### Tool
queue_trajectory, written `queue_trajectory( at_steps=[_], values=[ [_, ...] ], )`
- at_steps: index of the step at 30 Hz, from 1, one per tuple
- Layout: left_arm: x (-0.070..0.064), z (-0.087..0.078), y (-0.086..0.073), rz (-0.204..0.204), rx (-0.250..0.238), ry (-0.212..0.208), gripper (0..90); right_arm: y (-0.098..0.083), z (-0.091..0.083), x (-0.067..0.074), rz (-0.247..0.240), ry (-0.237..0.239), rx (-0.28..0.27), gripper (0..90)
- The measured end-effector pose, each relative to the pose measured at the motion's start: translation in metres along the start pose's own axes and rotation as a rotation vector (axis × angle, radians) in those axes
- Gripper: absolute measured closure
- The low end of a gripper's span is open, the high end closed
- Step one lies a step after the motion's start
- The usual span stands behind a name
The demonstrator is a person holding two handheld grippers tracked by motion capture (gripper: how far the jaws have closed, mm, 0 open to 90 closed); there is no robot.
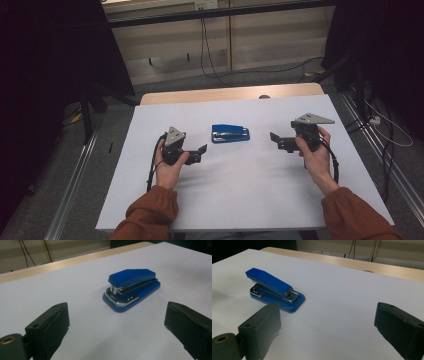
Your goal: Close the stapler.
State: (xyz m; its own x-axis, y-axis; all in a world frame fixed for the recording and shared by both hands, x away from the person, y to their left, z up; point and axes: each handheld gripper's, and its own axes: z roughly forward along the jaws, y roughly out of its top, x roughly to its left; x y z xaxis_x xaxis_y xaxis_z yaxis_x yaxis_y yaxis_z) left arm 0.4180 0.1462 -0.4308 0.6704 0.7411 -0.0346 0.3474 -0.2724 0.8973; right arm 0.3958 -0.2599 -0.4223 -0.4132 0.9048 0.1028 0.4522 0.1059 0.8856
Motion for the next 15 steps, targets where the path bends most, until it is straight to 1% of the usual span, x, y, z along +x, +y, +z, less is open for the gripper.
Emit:
queue_trajectory(
  at_steps=[2,5,6,7,9,11,12,13,15],
  values=[
    [0.0,-0.004,-0.001,-0.002,-0.011,0.015,5.9,-0.003,-0.003,0.001,-0.005,-0.014,0.004,6.9],
    [-0.001,-0.009,-0.003,-0.009,-0.017,0.019,5.9,-0.006,-0.008,0.002,-0.005,-0.022,0.0,6.9],
    [-0.001,-0.011,-0.003,-0.003,-0.015,0.024,5.9,-0.006,-0.01,0.002,-0.006,-0.02,0.0,6.9],
    [-0.002,-0.013,-0.003,-0.009,-0.014,0.028,5.9,-0.007,-0.012,0.002,-0.003,-0.017,0.0,6.9],
    [-0.004,-0.018,-0.004,-0.008,-0.018,0.035,5.9,-0.009,-0.016,0.003,0.003,-0.01,-0.004,6.8],
    [-0.004,-0.024,-0.005,-0.005,-0.035,0.037,5.9,-0.011,-0.02,0.004,-0.001,-0.011,-0.007,6.6],
    [-0.005,-0.027,-0.005,-0.004,-0.043,0.047,5.9,-0.012,-0.022,0.005,-0.003,-0.015,-0.008,6.7],
    [-0.005,-0.03,-0.005,-0.013,-0.053,0.049,5.7,-0.014,-0.024,0.005,-0.006,-0.02,-0.008,6.7],
    [-0.005,-0.034,-0.006,-0.005,-0.056,0.068,5.3,-0.017,-0.028,0.006,-0.005,-0.028,-0.013,6.5]
  ],
)
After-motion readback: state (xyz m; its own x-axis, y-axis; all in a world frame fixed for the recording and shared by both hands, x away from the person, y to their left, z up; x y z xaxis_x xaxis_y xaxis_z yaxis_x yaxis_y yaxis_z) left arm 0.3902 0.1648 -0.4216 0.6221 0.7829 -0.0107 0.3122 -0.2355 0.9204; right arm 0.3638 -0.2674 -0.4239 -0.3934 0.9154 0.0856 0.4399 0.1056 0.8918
